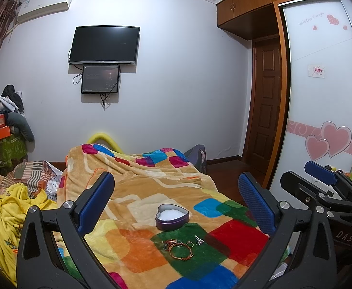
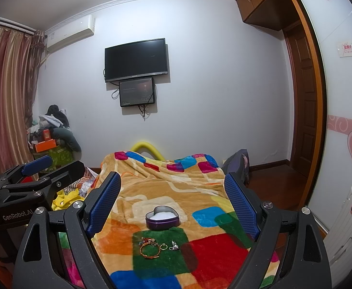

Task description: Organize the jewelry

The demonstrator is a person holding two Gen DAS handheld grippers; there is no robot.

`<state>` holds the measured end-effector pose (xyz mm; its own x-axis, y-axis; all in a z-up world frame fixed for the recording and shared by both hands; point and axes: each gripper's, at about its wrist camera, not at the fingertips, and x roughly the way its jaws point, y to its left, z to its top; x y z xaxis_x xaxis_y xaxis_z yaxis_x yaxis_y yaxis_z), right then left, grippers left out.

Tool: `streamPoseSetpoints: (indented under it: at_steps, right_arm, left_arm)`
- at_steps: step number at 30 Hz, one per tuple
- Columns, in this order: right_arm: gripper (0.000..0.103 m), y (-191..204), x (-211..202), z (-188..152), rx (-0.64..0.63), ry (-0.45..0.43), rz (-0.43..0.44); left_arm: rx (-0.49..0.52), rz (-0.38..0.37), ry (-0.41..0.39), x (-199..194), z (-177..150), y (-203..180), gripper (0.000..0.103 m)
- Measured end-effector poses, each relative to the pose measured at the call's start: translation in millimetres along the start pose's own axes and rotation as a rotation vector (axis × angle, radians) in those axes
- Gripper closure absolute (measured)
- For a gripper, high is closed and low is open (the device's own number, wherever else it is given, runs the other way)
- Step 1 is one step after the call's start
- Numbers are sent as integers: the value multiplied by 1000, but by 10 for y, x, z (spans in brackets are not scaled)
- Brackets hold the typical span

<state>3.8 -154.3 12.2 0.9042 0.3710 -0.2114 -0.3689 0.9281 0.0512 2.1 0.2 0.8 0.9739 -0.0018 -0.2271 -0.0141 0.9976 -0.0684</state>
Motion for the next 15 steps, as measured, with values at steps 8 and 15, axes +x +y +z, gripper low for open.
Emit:
streamPoseSetpoints:
  at_steps: [8, 15]
  right_arm:
    - [17, -5, 0, 1, 1, 0, 0]
    - [17, 31, 1, -18, 1, 4, 3]
  left_arm:
    - [0, 1, 0, -2, 2, -5, 0]
    - [-2, 0, 1, -4, 14, -25, 0]
